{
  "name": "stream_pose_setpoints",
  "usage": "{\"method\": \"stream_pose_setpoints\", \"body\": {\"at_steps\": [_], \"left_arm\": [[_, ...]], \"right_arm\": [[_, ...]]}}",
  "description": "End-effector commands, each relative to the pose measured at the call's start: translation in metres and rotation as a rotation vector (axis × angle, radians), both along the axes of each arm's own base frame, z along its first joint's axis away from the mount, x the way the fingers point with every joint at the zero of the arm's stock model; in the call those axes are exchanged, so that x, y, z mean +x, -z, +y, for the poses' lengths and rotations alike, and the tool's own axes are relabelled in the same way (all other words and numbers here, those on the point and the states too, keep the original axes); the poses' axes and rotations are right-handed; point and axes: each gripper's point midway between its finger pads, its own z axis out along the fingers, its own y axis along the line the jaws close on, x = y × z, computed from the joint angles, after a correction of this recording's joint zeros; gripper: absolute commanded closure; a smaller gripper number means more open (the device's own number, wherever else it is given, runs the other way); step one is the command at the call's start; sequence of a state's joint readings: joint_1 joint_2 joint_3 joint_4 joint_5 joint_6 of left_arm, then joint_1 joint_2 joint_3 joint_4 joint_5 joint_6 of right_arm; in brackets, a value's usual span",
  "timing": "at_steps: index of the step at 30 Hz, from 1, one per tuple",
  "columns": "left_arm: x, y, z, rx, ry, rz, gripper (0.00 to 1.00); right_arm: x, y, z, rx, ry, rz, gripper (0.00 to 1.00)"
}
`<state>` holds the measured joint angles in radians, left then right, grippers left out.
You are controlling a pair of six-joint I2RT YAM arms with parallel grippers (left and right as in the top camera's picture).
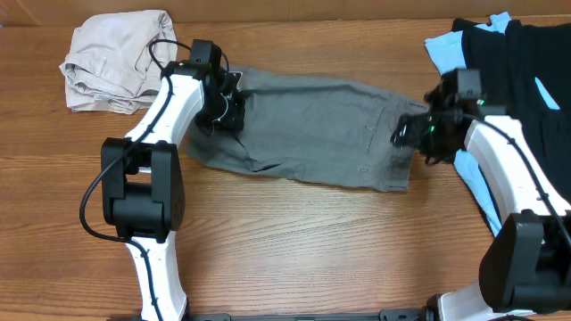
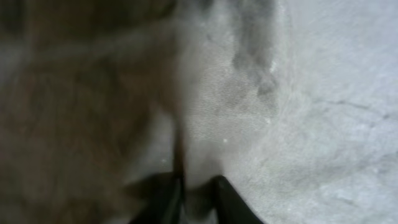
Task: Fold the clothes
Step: 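Grasp the left and right ends of the folded shorts with both grippers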
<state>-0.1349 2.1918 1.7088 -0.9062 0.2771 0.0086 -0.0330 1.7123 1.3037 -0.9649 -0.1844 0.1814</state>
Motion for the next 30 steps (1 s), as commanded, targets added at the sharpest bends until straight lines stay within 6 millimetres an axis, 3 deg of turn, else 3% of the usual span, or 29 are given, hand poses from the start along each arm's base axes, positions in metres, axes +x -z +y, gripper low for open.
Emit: {"method": "stream_pose_setpoints", "body": {"at_steps": [1, 6, 12, 15, 22, 24, 27, 30], "left_arm": [[-0.002, 0.004, -0.002, -0.026, 0.004, 0.000, 0.86], [0.005, 0.014, -0.005, -0.038, 0.008, -0.020, 0.96], [0.017, -0.014, -0.013, -0.078, 0.049, -0.059, 0.96], [0.022, -0.017, -0.008, -0.071, 0.075, -0.088, 0.96], [0.034, 0.015, 0.025, -0.076, 0.010, -0.066, 0.95], [0.032, 0.025, 0.027, -0.098, 0.021, -0.046, 0.87], [0.028, 0.033, 0.022, -0.138, 0.041, -0.024, 0.57], [0.025, 0.029, 0.014, -0.169, 0.074, -0.026, 0.39]], "right_arm": [[0.013, -0.019, -0.001, 0.011, 0.019, -0.047, 0.17], [0.004, -0.003, -0.002, 0.018, 0.074, -0.001, 0.17], [-0.001, 0.009, -0.005, 0.023, 0.098, 0.017, 0.16], [-0.001, 0.009, -0.010, 0.023, 0.111, 0.016, 0.16], [-0.002, 0.011, -0.009, 0.040, 0.113, 0.025, 0.12], [-0.003, 0.013, -0.009, 0.042, 0.113, 0.027, 0.10], [-0.005, 0.015, -0.009, 0.042, 0.113, 0.034, 0.10], [-0.006, 0.017, -0.009, 0.042, 0.114, 0.040, 0.10]]}}
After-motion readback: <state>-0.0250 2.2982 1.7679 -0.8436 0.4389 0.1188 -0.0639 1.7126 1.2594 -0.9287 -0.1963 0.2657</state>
